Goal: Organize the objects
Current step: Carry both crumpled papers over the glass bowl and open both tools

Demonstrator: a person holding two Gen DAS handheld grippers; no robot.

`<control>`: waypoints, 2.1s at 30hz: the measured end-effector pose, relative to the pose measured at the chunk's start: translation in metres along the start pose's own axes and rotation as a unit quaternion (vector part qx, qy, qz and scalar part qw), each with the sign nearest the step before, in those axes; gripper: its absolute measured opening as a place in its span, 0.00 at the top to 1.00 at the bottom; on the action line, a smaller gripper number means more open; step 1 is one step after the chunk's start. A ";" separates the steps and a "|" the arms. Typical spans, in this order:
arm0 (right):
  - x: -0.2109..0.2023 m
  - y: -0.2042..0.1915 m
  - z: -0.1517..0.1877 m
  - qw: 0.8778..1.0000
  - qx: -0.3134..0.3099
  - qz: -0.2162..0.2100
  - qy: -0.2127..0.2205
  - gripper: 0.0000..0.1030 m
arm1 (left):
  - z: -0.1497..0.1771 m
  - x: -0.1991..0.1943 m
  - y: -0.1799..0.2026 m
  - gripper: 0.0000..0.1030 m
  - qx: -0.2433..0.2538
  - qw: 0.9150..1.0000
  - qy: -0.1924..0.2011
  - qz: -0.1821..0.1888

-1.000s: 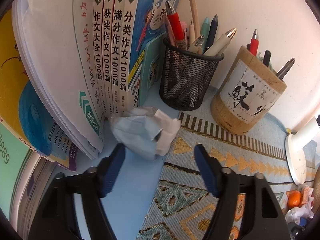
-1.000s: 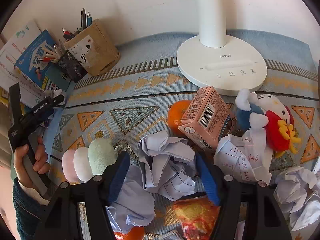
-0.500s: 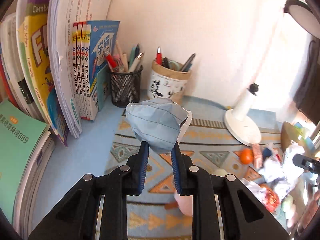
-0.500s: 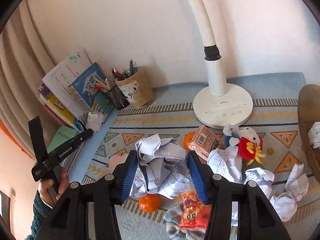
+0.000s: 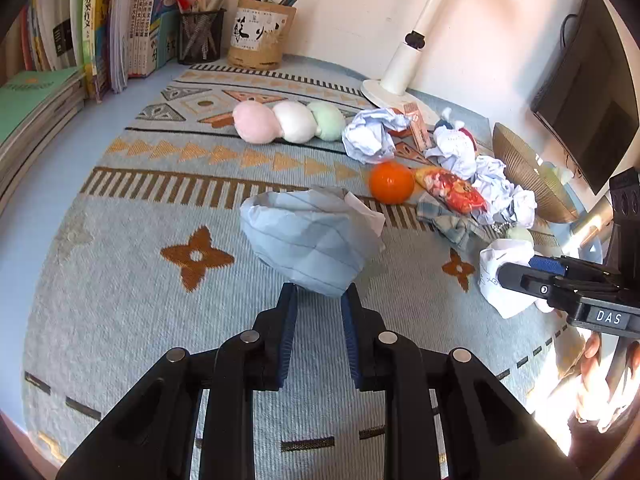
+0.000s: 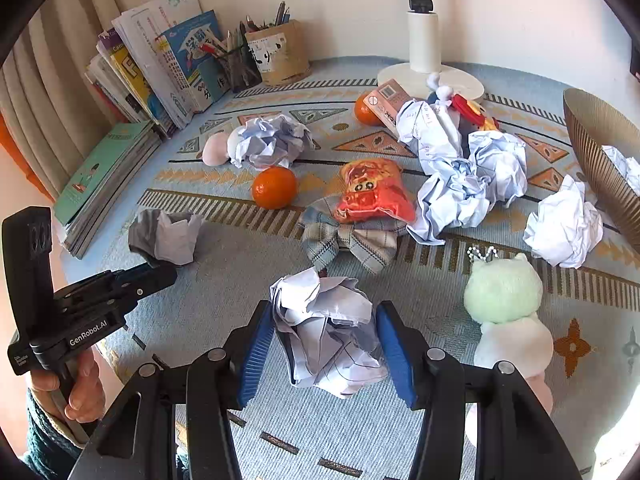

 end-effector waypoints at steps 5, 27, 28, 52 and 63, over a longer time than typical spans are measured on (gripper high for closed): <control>-0.004 0.007 0.008 1.000 0.015 -0.011 0.001 0.42 | 0.004 -0.012 -0.002 0.13 -0.012 1.000 0.019 -0.002; 0.000 0.010 0.014 0.996 0.057 -0.061 0.016 0.34 | -0.004 -0.014 -0.028 0.06 -0.107 0.993 0.041 0.034; 0.001 0.009 0.014 0.997 0.055 -0.055 0.018 0.34 | -0.005 -0.013 -0.028 0.08 -0.111 0.992 0.040 0.038; -0.256 0.153 -0.053 0.927 0.136 0.180 0.300 0.53 | -0.152 -0.072 0.243 0.49 0.112 0.969 0.151 0.162; -0.252 0.248 -0.060 0.913 0.224 0.197 0.276 0.52 | -0.168 -0.007 0.378 0.48 0.159 0.961 0.113 0.196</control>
Point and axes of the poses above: each gripper's, at about its wrist camera, not at the fingertips, and x roughly the way its jaws point, y to its right, z to its underside, the point moved 7 cm from there along x, roughly the way its jaws point, and after that the axes turned 11 degrees about -z, right-handed, at the moved point
